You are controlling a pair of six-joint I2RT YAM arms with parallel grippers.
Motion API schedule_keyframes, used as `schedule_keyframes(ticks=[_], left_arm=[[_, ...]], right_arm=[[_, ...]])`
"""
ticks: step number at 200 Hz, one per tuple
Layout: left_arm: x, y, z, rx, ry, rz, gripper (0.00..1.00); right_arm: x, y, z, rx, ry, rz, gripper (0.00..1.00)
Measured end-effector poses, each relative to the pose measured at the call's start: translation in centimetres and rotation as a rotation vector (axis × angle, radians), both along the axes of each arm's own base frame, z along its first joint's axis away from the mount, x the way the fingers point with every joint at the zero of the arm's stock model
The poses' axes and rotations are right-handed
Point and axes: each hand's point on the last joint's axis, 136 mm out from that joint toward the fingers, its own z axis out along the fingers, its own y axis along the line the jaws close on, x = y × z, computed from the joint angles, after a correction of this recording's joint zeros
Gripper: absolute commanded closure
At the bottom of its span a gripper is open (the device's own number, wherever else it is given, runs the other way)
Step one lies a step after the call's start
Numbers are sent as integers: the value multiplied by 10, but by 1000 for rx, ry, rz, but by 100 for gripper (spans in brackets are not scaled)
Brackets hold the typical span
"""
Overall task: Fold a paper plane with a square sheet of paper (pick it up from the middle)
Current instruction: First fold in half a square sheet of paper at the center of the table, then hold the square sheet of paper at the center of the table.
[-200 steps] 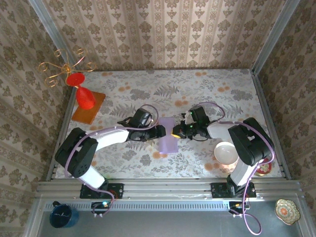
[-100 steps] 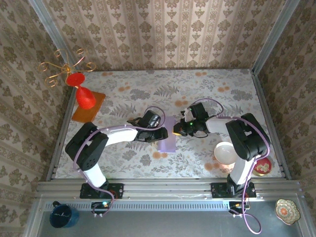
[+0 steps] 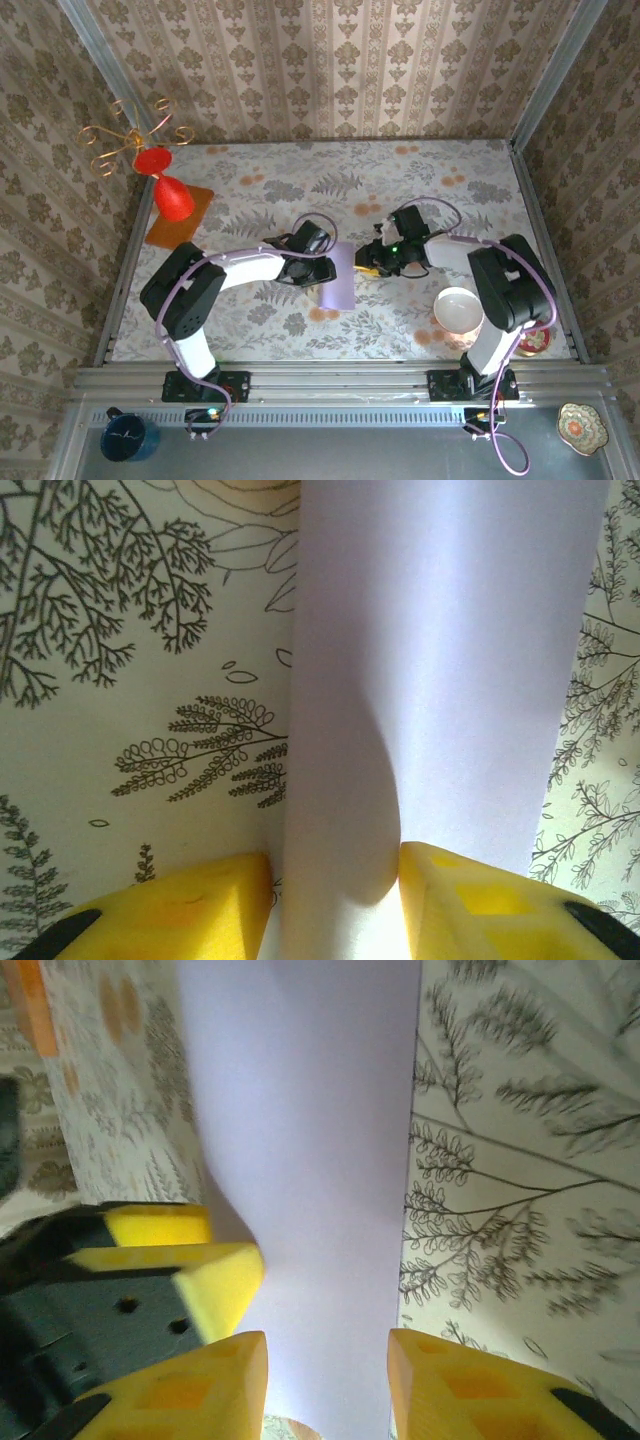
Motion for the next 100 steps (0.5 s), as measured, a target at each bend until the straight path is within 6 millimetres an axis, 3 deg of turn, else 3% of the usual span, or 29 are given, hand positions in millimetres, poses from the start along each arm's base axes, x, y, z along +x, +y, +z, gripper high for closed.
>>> schedule_keyframes(ticks=[36,100], left_arm=[[0,1,-3,31,6,4,62],[0,4,-6,64,7,23,66]], right_arm=[[14,-20,33,-44,-111,-69,59],[19,-28,30,-96,-124,-102,60]])
